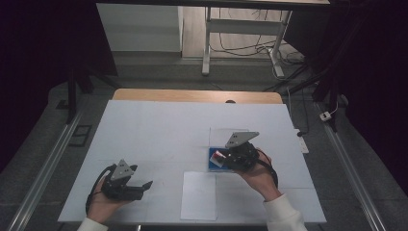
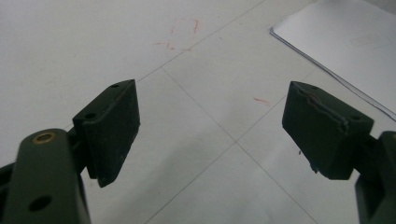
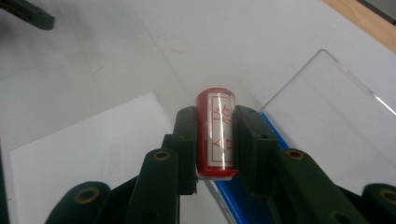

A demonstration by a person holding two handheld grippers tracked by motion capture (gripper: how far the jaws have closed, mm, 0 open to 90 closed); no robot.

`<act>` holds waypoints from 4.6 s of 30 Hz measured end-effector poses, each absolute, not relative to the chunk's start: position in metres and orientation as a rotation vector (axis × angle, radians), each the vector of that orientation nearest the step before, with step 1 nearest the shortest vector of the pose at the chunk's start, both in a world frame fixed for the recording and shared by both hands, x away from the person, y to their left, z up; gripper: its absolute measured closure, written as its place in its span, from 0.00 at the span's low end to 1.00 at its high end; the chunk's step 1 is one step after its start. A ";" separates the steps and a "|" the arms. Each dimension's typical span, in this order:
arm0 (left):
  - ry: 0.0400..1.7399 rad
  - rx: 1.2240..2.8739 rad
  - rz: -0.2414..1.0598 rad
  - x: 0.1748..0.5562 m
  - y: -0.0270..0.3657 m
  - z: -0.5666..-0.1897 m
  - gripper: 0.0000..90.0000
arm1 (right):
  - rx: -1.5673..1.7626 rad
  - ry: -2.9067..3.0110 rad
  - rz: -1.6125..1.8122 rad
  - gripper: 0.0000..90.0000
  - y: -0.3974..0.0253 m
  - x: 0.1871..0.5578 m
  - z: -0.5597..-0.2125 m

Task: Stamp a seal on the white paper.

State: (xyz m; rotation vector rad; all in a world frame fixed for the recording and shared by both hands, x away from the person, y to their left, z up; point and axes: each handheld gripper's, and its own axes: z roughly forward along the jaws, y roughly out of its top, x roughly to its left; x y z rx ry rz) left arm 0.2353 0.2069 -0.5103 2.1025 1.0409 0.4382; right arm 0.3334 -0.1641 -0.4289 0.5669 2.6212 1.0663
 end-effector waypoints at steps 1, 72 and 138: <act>1.041 2.105 0.440 0.236 0.207 -0.511 0.21 | 0.555 2.630 1.062 0.77 -0.164 0.333 -0.429; 1.034 2.111 0.434 0.236 0.207 -0.510 0.21 | 0.292 2.839 0.909 0.77 -0.107 0.289 -0.476; 1.031 2.135 0.431 0.236 0.205 -0.514 0.21 | 0.313 2.909 0.709 0.78 -0.091 0.298 -0.486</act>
